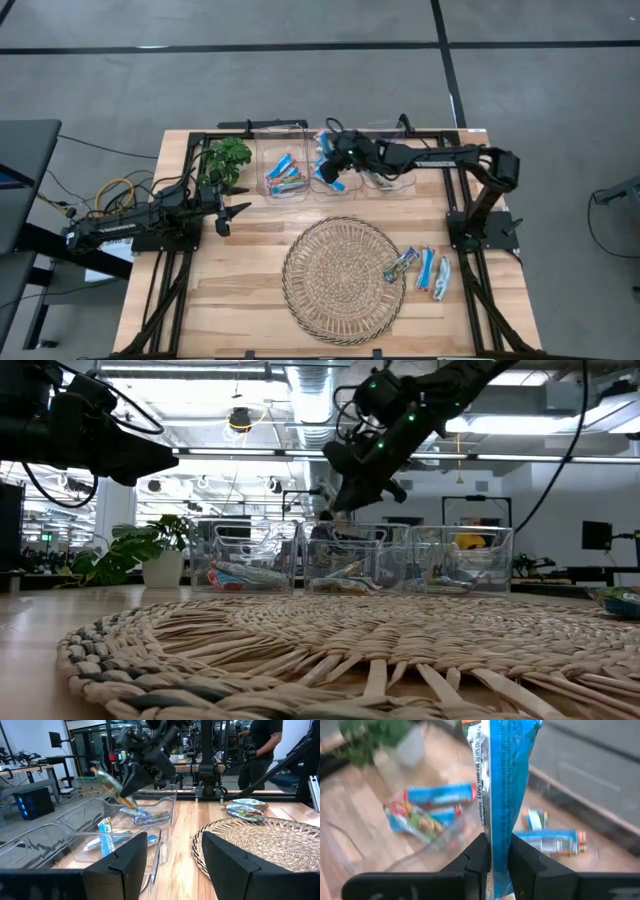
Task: Pick and place Granola Bars by type
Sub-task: Put the yellow granola bar into the middle transparent bin, then put the blue granola bar into the right transparent bin
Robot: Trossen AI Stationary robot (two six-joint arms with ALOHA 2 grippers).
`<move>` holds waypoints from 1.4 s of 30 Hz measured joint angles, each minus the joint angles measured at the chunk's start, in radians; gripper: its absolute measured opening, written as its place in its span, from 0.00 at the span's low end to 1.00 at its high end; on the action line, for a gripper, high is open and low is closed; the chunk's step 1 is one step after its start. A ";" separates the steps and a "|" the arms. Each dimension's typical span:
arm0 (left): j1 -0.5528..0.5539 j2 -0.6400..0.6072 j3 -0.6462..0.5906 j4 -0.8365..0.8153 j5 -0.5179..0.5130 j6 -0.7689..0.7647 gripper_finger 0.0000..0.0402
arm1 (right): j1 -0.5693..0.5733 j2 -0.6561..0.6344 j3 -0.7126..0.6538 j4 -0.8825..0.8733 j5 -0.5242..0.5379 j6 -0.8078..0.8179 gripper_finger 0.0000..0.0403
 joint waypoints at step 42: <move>0.000 0.000 0.000 0.000 0.000 0.000 0.46 | 0.179 -0.313 0.152 -0.820 -0.661 -0.415 0.63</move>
